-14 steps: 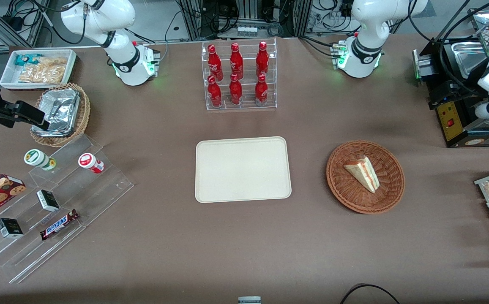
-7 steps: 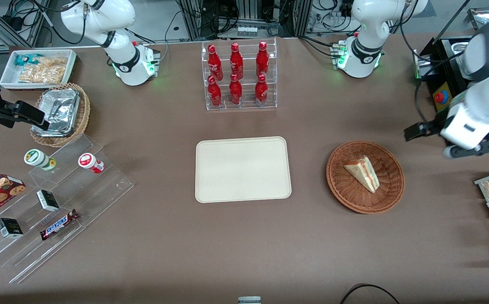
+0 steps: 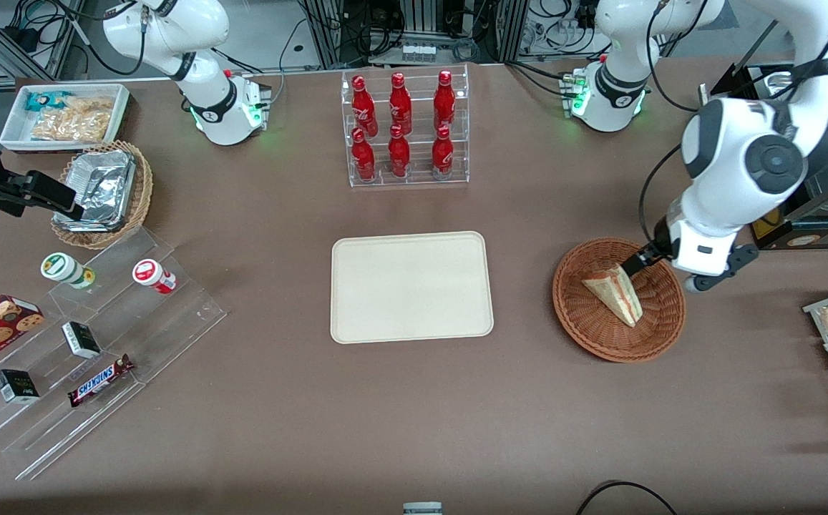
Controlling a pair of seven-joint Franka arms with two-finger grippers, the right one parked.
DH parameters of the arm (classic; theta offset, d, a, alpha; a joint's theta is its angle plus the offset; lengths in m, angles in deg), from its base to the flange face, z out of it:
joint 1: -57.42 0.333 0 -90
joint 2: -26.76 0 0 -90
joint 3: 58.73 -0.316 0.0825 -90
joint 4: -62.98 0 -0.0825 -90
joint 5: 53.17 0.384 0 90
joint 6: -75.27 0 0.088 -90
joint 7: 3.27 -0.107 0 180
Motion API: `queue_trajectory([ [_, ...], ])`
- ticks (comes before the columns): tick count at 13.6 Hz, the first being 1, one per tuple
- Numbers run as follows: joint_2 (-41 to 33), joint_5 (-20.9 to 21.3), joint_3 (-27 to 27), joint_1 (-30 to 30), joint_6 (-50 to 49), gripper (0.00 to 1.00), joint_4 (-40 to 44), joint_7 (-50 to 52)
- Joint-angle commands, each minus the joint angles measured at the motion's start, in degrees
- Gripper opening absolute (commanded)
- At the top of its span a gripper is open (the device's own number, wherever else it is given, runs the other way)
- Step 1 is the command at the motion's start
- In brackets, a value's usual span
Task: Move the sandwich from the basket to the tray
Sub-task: 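Lower the open left gripper over the wrapped sandwich in the basket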
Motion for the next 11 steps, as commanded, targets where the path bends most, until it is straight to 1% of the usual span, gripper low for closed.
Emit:
queue_trajectory([
  [1,1.8,1.0,0.7,-0.2,5.6,1.00,-2.8,5.5],
  [4,4.4,1.0,0.7,-0.2,9.8,1.00,-4.1,6.0],
  [11,10.9,1.3,0.6,-0.1,15.1,1.00,-4.1,5.8],
])
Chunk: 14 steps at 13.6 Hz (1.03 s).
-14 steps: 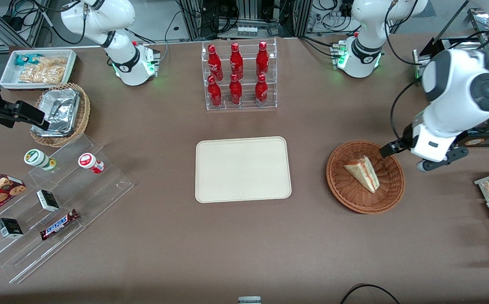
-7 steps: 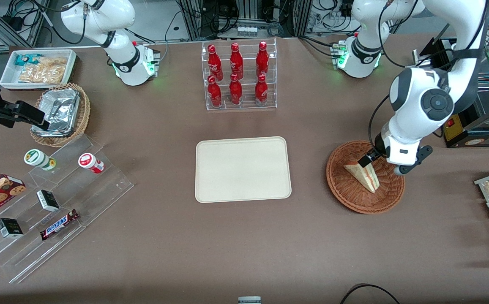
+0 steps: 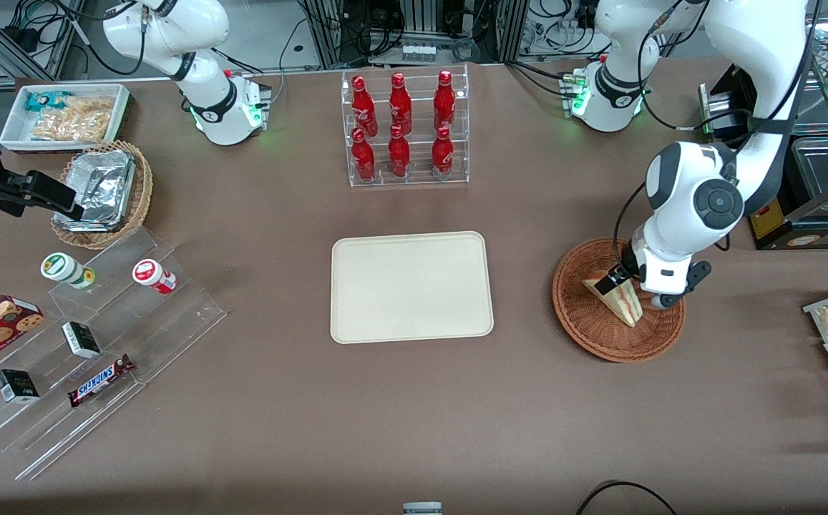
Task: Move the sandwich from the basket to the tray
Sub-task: 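Lower the open left gripper over the wrapped sandwich in the basket, then close the left gripper on the wrapped sandwich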
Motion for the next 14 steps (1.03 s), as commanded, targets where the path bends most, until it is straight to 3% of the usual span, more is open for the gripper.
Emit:
queue_trajectory([
  [1,2.6,1.9,0.0,-0.2,2.9,1.00,0.2,1.3],
  [4,3.4,4.4,-0.5,0.7,3.0,0.94,0.8,0.8],
  [5,3.5,4.8,-0.5,1.1,3.1,0.81,0.9,0.8],
  [7,4.5,4.8,-0.5,1.1,3.1,0.26,1.7,0.8],
  [8,4.6,4.9,-0.5,1.1,3.1,0.15,1.7,0.9],
  [12,3.4,4.9,-0.4,0.7,2.4,0.05,1.5,1.1],
  [14,0.8,5.0,-0.4,0.7,-3.8,0.03,3.8,0.9],
])
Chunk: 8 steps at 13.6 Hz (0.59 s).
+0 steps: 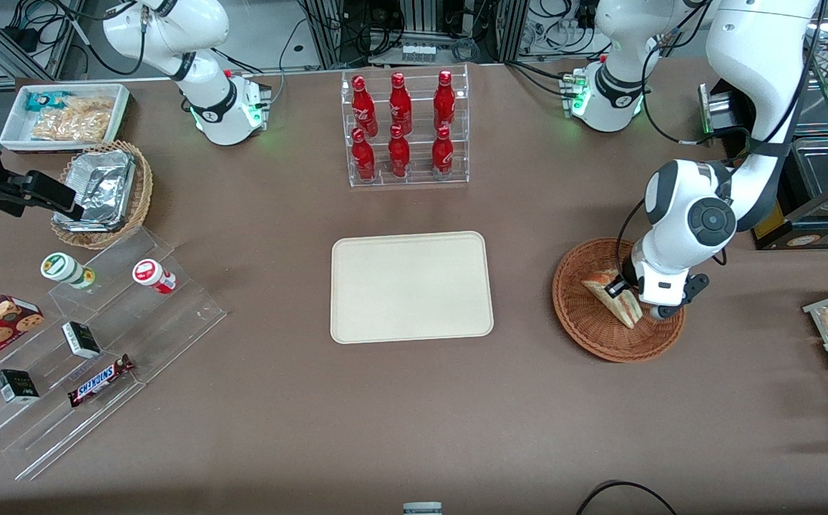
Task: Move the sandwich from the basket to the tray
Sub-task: 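Close the left gripper on the wrapped sandwich, then lift the sandwich and carry it over the cream tray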
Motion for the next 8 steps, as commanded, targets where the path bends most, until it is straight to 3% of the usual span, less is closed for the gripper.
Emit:
queue_trajectory([
  [1,-3.8,1.7,0.2,0.0,-11.1,0.03,5.1,0.8],
  [5,-3.9,2.1,1.0,-3.7,-34.6,0.04,24.0,0.6],
  [8,-2.3,0.8,1.7,-9.0,-37.9,0.04,30.4,-1.5],
])
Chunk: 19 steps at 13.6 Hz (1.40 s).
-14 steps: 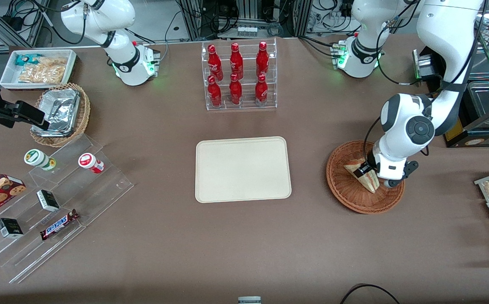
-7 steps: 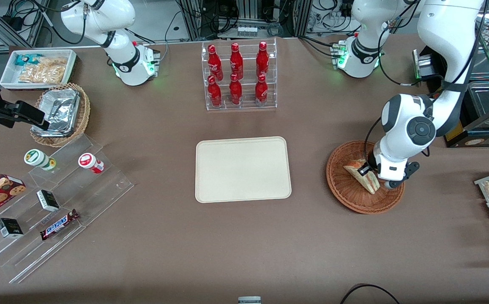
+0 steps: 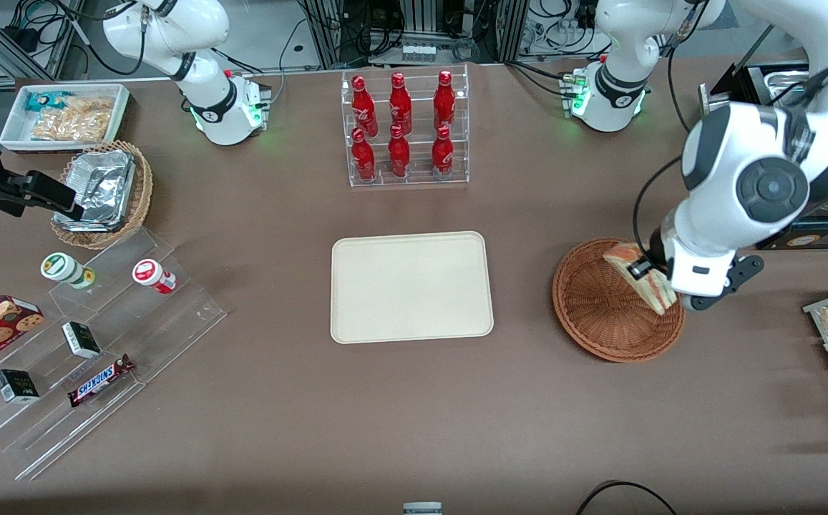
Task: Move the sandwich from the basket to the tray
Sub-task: 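Lift the sandwich and carry it over the cream tray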
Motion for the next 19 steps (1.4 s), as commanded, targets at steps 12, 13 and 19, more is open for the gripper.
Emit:
queue_trajectory([
  [12,23.6,-3.8,2.7,-26.2,14.7,0.06,14.5,-2.1],
  [13,25.5,-2.4,2.7,-27.3,15.4,0.07,15.8,-0.2],
  [19,30.8,2.5,2.6,-30.4,21.5,0.01,16.1,5.1],
])
